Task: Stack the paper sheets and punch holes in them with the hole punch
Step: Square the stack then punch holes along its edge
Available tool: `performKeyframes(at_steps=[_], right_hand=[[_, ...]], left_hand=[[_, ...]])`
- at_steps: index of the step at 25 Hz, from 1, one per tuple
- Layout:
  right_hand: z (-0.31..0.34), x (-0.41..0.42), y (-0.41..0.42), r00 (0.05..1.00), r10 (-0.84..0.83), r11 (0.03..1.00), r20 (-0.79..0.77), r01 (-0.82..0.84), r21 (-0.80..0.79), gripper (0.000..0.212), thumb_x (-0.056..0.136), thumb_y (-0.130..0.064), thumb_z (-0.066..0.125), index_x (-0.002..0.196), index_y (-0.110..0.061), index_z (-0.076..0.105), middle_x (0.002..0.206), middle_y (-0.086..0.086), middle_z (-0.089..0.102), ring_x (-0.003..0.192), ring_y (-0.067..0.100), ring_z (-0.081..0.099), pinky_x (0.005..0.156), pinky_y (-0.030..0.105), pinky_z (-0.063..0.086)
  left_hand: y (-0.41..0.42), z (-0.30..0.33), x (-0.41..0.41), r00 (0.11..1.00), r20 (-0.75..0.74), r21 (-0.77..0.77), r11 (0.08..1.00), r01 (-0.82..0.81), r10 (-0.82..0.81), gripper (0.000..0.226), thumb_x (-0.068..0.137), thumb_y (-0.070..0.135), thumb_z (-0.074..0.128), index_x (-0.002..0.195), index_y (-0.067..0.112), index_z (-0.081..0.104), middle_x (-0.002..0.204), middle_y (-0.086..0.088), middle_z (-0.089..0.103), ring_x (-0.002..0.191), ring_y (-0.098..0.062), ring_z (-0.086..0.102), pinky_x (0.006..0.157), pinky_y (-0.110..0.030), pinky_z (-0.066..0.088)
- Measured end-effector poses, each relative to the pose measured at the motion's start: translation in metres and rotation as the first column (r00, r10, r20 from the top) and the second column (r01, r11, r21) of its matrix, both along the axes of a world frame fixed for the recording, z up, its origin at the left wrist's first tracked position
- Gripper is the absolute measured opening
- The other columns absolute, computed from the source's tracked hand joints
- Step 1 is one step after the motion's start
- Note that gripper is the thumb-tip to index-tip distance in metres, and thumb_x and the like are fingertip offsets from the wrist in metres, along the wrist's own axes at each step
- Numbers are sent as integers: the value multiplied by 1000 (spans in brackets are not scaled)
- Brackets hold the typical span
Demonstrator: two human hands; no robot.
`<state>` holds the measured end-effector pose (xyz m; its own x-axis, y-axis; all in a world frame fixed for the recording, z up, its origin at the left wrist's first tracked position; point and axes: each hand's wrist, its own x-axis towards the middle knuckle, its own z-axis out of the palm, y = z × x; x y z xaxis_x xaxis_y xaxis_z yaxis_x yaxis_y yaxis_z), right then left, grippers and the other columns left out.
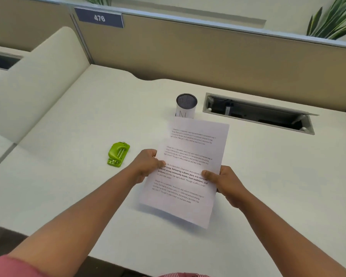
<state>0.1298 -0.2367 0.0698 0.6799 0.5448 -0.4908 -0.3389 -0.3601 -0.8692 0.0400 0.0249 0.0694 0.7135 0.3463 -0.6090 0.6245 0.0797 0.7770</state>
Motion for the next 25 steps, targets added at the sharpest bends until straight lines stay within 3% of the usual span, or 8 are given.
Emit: performKeyframes(at_steps=[5, 8, 10, 13, 18, 22, 25], right_hand=[[-14, 3, 30, 996, 13, 999, -91, -10, 30, 22, 100, -17, 65, 121, -20, 72, 109, -1, 82, 91, 20, 80, 63, 24, 59], [-21, 3, 44, 993, 12, 998, -117, -4, 69, 25, 99, -20, 65, 123, -23, 72, 116, 0, 80, 101, 25, 78, 79, 39, 63], [-26, 0, 52, 994, -16, 997, -109, 24, 69, 25, 94, -22, 68, 117, -23, 74, 115, 1, 80, 104, 30, 77, 92, 50, 58], [-24, -1, 54, 996, -80, 994, -31, 82, 69, 18, 93, -18, 69, 109, -22, 77, 111, 3, 81, 101, 25, 78, 92, 46, 60], [-1, 6, 25, 934, -139, 989, 329, 115, 92, 17, 98, -23, 68, 97, -37, 78, 103, -14, 81, 97, 10, 77, 83, 32, 62], [18, 2, 8, 884, -234, 967, 405, 166, 195, 21, 94, -33, 64, 97, -49, 77, 102, -25, 78, 95, -1, 74, 77, 15, 57], [13, -3, -3, 891, -231, 966, 390, 163, 201, 32, 95, -25, 63, 96, -55, 76, 100, -25, 78, 94, 2, 74, 77, 20, 58]], left_hand=[[22, -14, -6, 995, 25, 47, 994, -103, 102, 18, 92, 5, 69, 107, 14, 66, 103, -10, 76, 85, -27, 75, 73, -39, 63], [30, -21, -9, 989, 56, 42, 989, -142, 139, 15, 97, 8, 63, 106, 20, 64, 107, -8, 74, 91, -27, 74, 87, -49, 61], [31, -25, -9, 988, 53, 34, 989, -146, 144, 14, 99, 11, 60, 107, 22, 64, 111, -8, 75, 94, -27, 74, 91, -50, 60], [26, -24, -8, 986, 91, 20, 990, -141, 138, 19, 101, 12, 57, 117, 18, 65, 113, -5, 76, 101, -28, 74, 95, -51, 58], [-5, -4, 2, 912, 383, 24, 986, -167, 145, 23, 98, 7, 58, 111, 24, 66, 111, 1, 78, 105, -22, 74, 88, -40, 61], [-35, 10, 12, 867, 485, 86, 981, -176, 113, 46, 90, 6, 55, 102, 48, 68, 103, 15, 75, 98, -6, 70, 74, -19, 58], [-47, 3, 11, 876, 469, 65, 984, -164, 115, 51, 90, -2, 50, 100, 42, 73, 100, 15, 77, 97, -10, 72, 73, -20, 58]])
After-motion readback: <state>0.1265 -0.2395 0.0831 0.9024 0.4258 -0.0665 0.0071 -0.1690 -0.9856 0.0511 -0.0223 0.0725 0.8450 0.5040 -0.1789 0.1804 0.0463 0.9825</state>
